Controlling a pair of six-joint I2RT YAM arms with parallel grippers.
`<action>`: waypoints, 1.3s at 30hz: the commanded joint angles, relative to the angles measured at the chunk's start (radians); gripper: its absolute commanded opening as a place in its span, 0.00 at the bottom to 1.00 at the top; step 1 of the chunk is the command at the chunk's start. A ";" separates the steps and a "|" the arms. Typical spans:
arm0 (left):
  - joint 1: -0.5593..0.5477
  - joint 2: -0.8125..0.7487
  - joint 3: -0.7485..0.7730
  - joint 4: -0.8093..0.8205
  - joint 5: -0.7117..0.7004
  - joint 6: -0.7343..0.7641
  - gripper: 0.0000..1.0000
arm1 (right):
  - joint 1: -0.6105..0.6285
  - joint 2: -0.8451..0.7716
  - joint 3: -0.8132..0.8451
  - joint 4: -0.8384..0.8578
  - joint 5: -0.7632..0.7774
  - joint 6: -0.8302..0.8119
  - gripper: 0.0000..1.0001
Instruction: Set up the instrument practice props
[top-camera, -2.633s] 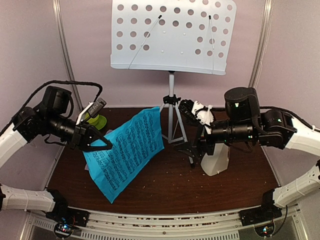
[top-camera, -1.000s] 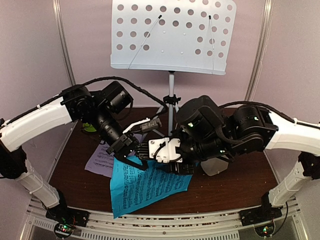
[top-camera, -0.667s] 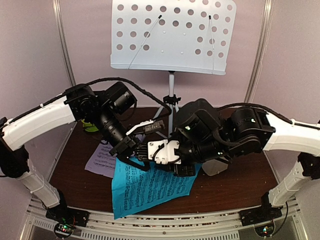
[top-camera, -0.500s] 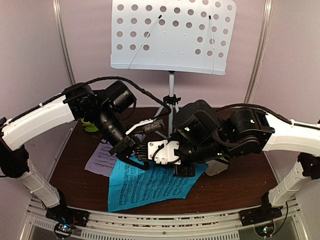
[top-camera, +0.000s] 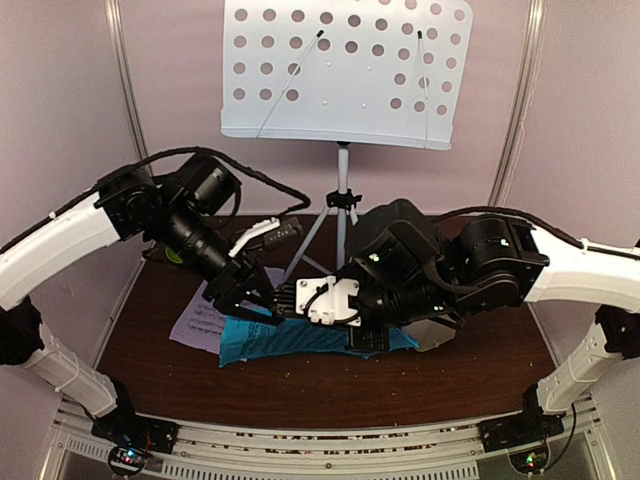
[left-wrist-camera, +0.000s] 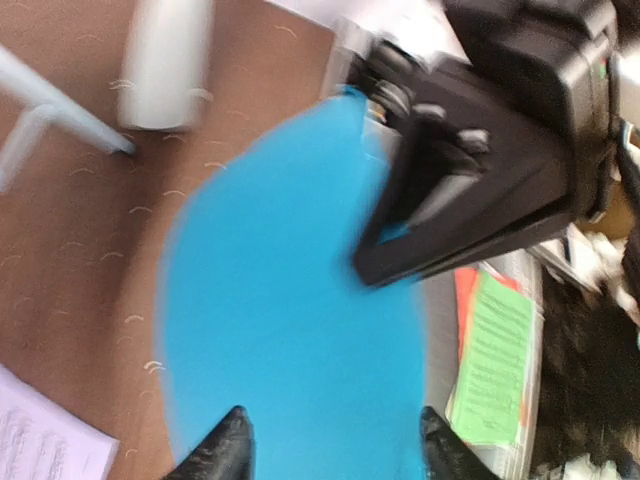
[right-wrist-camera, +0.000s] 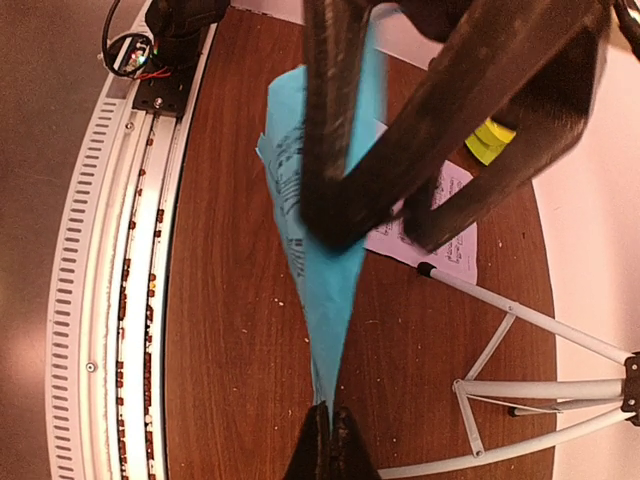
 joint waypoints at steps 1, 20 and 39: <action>0.135 -0.232 -0.155 0.283 -0.160 -0.123 0.67 | -0.018 -0.050 -0.011 0.063 0.009 0.048 0.00; 0.167 -0.546 -0.364 0.646 -0.348 -0.148 0.98 | -0.219 -0.322 -0.130 0.509 -0.136 0.335 0.00; 0.166 -0.379 -0.055 0.708 -0.582 -0.071 0.82 | -0.292 -0.378 -0.024 0.775 -0.034 0.442 0.00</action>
